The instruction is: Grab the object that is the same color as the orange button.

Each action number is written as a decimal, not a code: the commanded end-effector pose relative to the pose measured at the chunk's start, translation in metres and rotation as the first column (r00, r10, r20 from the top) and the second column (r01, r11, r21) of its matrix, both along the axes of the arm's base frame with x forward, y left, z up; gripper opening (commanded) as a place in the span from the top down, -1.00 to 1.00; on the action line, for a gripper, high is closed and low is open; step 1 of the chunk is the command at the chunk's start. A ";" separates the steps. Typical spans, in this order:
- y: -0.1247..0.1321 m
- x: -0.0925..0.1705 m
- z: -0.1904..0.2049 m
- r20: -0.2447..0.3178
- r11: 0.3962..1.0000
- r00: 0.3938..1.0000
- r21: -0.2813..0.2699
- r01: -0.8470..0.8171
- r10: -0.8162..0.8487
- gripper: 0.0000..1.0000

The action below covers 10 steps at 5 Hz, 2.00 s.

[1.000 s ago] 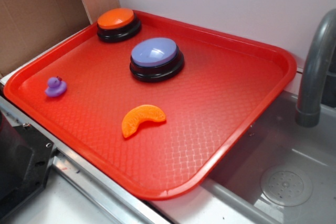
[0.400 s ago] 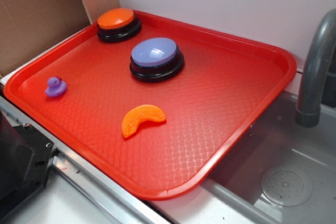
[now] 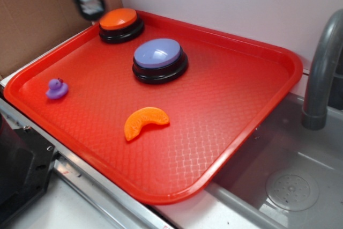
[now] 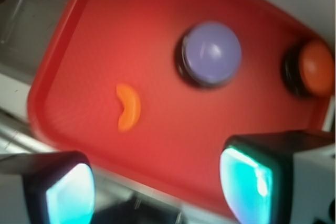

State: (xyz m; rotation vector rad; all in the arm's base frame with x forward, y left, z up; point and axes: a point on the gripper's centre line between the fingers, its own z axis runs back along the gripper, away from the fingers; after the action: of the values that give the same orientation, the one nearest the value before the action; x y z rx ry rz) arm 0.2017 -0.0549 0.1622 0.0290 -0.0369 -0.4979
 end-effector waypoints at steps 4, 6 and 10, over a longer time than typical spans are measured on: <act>-0.036 0.006 -0.110 -0.030 0.989 0.989 -0.008 0.145 -0.146 -1.00; -0.032 0.002 -0.131 -0.074 0.990 0.987 0.007 0.144 -0.143 -0.98; -0.032 0.005 -0.148 -0.096 0.994 0.990 0.029 0.109 -0.106 1.00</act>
State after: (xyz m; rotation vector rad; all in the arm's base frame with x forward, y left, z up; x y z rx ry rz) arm 0.2078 -0.0843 0.0129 0.0355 0.0745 -0.6207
